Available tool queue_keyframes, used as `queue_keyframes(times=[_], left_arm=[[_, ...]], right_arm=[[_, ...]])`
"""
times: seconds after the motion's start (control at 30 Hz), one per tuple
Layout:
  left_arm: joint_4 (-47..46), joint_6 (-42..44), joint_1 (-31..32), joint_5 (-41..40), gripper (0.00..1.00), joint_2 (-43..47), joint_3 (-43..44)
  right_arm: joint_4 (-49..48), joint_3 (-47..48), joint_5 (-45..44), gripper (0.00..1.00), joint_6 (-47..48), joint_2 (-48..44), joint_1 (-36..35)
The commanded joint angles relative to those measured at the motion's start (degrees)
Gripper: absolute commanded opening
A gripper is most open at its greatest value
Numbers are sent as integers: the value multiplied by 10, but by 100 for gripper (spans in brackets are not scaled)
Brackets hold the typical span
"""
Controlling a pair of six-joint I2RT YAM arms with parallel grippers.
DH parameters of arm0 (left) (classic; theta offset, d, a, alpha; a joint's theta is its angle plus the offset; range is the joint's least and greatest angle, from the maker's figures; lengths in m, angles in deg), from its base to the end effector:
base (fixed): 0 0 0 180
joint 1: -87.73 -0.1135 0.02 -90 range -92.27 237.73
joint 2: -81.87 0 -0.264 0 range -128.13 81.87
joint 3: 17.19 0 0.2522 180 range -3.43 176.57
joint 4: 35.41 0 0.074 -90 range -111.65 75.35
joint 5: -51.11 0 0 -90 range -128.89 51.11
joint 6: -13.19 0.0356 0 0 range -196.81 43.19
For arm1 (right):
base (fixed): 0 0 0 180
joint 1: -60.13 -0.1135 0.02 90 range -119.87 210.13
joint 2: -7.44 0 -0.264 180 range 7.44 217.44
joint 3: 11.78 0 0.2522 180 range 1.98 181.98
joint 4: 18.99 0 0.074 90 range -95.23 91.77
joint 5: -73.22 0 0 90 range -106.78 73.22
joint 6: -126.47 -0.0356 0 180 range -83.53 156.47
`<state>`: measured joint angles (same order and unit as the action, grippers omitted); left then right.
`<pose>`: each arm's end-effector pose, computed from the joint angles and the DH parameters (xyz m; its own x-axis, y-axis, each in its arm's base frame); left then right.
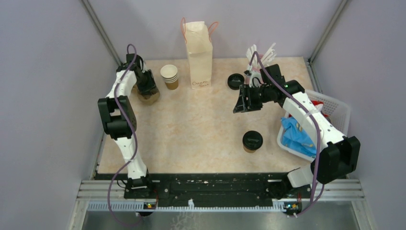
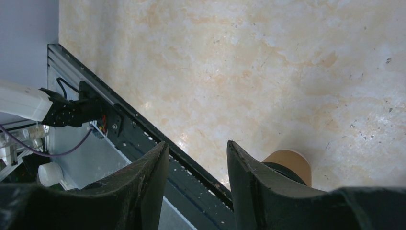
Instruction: Pack the takeout coffee
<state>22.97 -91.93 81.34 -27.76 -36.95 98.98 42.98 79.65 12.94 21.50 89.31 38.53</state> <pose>0.4499 0.0435 0.2378 -0.8351 -0.3511 -0.4235 -0.2425 0.9260 -0.2894 0.2681 0.1251 0.3336 -0.8670 -0.1020 -0.4878 -0.3902 0.7479 0.5371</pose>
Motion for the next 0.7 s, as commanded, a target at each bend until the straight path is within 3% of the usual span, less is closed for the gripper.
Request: queue_keyframes(times=[0.0, 0.27, 0.67], left_arm=[[-16, 15, 3, 14, 53, -9, 22], [-19, 13, 4, 35, 53, -17, 23], [-22, 14, 4, 30, 32, -9, 27]], right_arm=[[-6, 20, 3, 48, 9, -5, 1], [-6, 20, 4, 48, 9, -5, 1], [-6, 20, 3, 48, 9, -5, 1]])
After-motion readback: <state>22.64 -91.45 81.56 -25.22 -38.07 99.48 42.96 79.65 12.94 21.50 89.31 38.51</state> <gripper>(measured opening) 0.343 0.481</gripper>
